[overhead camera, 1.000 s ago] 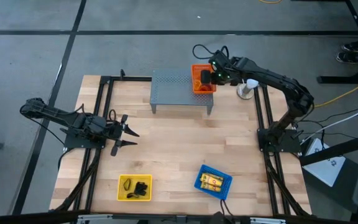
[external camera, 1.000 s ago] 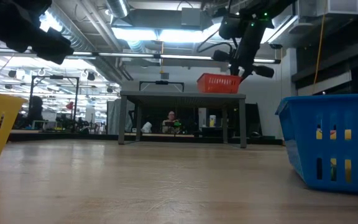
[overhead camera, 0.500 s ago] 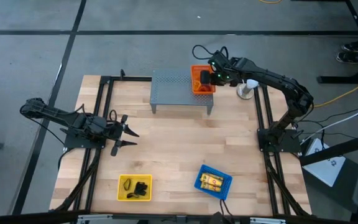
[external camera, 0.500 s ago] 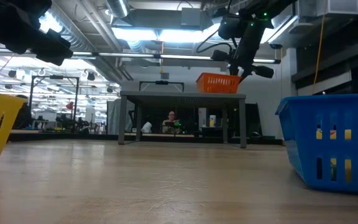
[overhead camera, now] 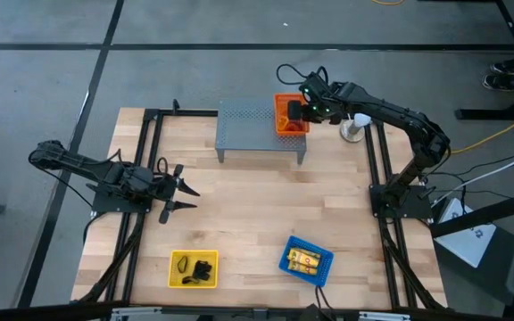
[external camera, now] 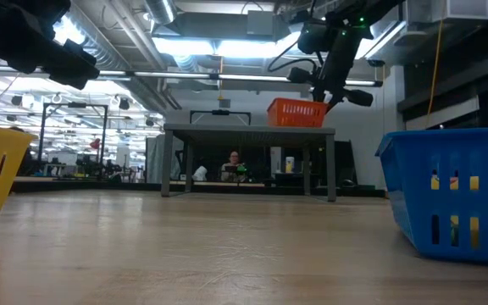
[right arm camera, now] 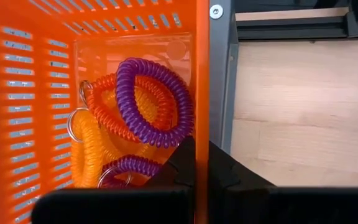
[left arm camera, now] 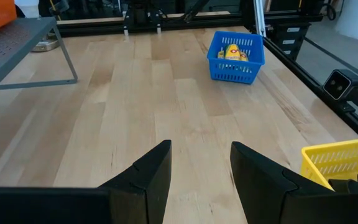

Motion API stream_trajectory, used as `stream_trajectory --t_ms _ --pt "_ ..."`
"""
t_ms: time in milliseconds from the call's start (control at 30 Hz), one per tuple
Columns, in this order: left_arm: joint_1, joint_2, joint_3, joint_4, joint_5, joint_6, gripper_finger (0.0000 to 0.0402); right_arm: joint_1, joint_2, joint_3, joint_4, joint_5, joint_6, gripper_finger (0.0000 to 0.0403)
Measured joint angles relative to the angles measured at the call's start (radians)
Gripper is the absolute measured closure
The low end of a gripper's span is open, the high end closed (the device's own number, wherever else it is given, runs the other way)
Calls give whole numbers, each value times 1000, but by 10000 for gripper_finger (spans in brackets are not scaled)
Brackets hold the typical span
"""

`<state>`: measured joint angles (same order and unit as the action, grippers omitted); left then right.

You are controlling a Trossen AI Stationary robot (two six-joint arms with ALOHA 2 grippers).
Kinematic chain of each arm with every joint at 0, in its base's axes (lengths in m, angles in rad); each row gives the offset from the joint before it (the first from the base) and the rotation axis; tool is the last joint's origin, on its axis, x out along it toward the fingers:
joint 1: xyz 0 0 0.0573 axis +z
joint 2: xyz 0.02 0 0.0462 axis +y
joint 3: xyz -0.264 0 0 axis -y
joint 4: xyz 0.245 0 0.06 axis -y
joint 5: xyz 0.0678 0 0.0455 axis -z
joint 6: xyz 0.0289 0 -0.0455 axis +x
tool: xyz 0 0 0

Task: Pick & Place Office Desk Supplies
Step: Put the orange basket onto the shelf, then put the blue basket onto the shelf

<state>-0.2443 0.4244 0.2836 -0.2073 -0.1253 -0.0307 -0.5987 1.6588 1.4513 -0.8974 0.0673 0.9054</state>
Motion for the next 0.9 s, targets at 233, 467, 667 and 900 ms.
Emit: stream_trajectory --t_ms 233,467,667,900 --pt "0 0 0 0 0 0 240 2 0 0 0 -4 -1 391" --pt "0 0 0 0 0 0 240 8 0 0 0 -4 -5 355" --pt "0 0 0 0 0 0 240 8 0 0 0 -4 -4 326" --pt "0 0 0 -7 0 0 240 8 0 0 0 19 0 310"
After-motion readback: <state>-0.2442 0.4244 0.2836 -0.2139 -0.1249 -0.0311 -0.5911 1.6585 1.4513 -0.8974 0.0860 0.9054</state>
